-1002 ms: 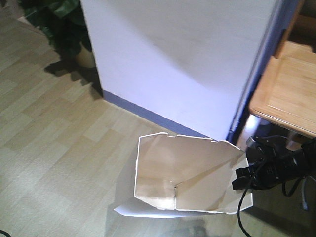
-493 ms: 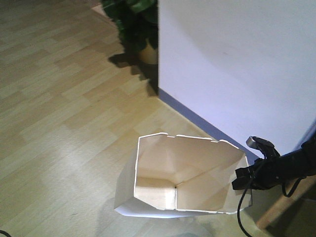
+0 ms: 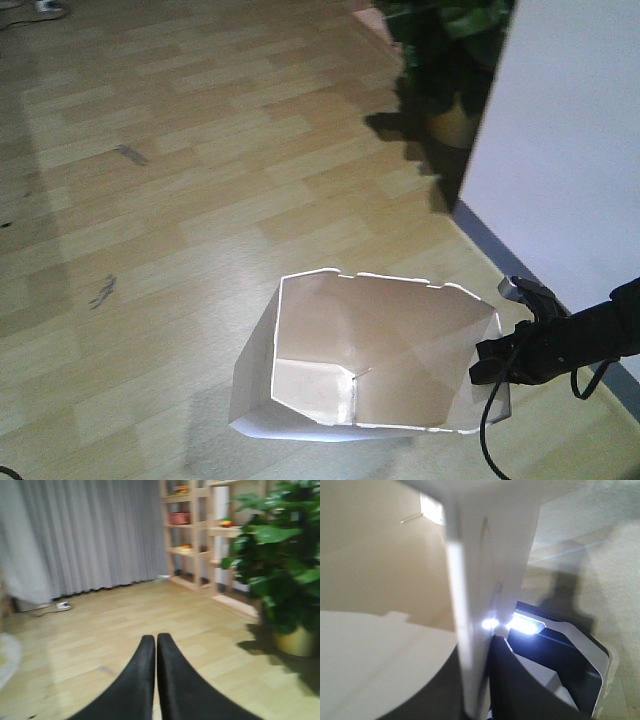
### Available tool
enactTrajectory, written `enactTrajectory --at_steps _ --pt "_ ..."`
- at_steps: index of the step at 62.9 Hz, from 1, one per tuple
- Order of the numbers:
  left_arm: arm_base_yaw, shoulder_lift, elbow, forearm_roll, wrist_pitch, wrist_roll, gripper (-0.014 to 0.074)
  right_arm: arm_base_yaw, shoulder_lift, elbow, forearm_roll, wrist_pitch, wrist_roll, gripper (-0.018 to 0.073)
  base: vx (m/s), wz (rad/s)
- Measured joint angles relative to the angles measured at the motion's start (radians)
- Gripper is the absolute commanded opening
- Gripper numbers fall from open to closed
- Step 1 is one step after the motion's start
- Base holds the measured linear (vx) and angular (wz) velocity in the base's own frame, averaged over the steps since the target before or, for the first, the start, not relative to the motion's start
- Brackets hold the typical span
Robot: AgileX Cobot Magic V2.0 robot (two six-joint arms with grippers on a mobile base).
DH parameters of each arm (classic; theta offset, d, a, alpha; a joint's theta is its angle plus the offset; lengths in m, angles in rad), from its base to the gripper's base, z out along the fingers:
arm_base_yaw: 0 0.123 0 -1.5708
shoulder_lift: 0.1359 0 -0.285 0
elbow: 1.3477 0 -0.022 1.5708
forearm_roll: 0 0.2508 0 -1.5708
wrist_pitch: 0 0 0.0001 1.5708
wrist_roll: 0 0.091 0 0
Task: Move trash bin to bedside with robot
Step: 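Carry the bin in the right gripper while the base turns toward the bed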
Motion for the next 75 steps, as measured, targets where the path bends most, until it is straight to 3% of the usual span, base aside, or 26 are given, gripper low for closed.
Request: enactTrajectory --at_steps 31,75 --pt "0.0 0.0 0.0 0.0 0.0 0.0 -0.0006 0.001 0.0 0.0 0.0 0.022 -0.001 -0.0005 0.06 0.48" --pt "0.0 0.0 0.0 0.0 0.0 0.0 -0.0006 0.001 0.0 0.0 0.0 0.01 -0.001 -0.0005 0.18 0.1"
